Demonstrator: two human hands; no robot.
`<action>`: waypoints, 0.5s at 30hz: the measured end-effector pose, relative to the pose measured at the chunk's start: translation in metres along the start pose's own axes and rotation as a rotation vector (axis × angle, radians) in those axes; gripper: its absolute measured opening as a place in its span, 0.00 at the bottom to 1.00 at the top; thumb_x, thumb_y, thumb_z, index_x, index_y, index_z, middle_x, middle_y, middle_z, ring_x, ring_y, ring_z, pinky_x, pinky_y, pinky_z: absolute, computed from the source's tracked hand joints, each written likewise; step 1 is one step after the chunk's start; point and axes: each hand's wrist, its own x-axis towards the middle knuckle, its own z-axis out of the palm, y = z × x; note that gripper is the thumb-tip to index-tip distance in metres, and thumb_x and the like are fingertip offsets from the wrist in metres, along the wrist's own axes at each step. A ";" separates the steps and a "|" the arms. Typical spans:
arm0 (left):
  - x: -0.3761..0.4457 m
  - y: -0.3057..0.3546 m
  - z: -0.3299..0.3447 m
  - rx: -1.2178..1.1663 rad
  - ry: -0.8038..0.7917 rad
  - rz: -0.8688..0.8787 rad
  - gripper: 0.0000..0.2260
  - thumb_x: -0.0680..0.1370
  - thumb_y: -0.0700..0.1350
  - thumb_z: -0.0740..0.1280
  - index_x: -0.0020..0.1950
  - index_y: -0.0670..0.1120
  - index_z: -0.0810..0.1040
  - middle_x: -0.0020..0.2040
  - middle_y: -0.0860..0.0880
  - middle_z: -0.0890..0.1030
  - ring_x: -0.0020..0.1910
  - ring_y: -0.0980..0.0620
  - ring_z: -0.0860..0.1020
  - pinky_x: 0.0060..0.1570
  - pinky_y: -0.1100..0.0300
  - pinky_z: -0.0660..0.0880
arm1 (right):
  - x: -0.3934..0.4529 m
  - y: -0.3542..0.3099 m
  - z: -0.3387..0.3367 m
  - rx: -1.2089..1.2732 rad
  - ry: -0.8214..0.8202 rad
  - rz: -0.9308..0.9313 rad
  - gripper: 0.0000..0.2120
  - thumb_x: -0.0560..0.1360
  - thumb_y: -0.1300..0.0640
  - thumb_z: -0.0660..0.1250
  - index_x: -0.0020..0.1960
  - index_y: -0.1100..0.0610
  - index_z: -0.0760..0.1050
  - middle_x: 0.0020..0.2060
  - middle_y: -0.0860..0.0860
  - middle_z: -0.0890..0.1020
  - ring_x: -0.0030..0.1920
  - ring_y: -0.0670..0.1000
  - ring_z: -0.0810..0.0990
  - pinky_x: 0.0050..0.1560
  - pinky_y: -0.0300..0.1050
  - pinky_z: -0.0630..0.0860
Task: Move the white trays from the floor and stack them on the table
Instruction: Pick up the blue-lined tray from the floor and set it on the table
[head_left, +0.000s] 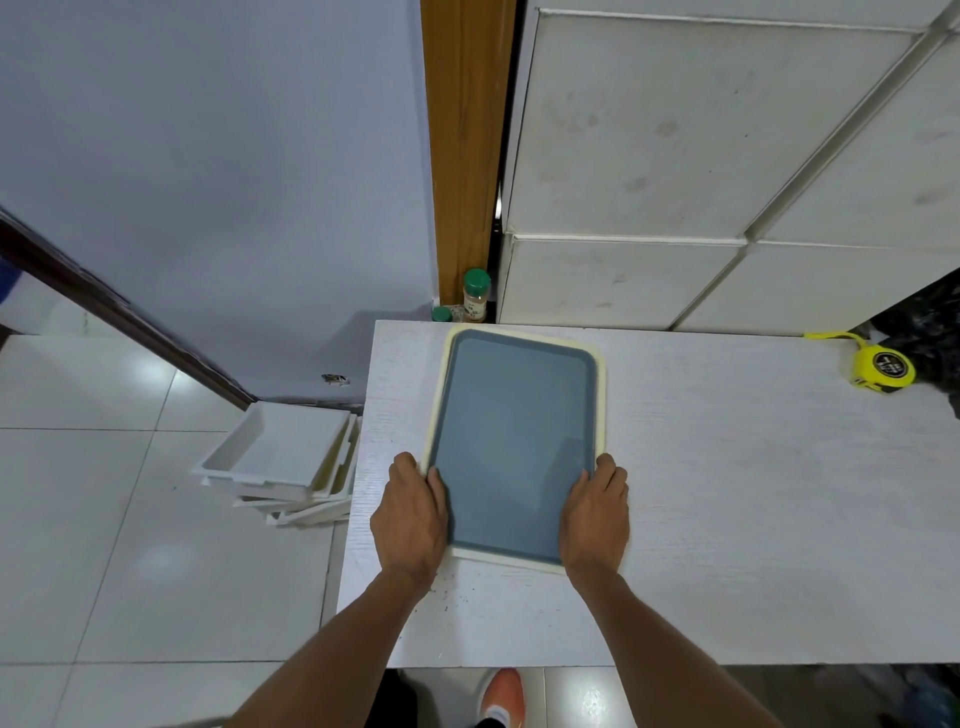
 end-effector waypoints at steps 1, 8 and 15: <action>0.000 -0.001 0.001 0.025 -0.001 -0.002 0.08 0.82 0.51 0.53 0.48 0.48 0.64 0.39 0.48 0.76 0.32 0.51 0.73 0.30 0.61 0.61 | 0.001 -0.001 0.000 -0.003 -0.019 -0.013 0.11 0.80 0.61 0.60 0.61 0.63 0.71 0.48 0.59 0.77 0.44 0.57 0.79 0.41 0.51 0.81; 0.010 -0.007 -0.008 0.126 0.002 0.080 0.13 0.80 0.54 0.50 0.45 0.46 0.67 0.37 0.49 0.77 0.33 0.50 0.75 0.29 0.58 0.66 | 0.009 -0.030 -0.004 -0.136 0.111 -0.059 0.13 0.75 0.61 0.65 0.59 0.63 0.72 0.54 0.60 0.77 0.51 0.60 0.77 0.53 0.55 0.74; 0.044 -0.057 -0.028 0.256 0.091 0.129 0.18 0.81 0.53 0.47 0.51 0.45 0.73 0.46 0.46 0.75 0.42 0.50 0.68 0.44 0.56 0.70 | -0.014 -0.120 0.009 -0.061 0.150 -0.245 0.14 0.73 0.60 0.65 0.58 0.58 0.75 0.56 0.57 0.77 0.55 0.59 0.76 0.60 0.55 0.67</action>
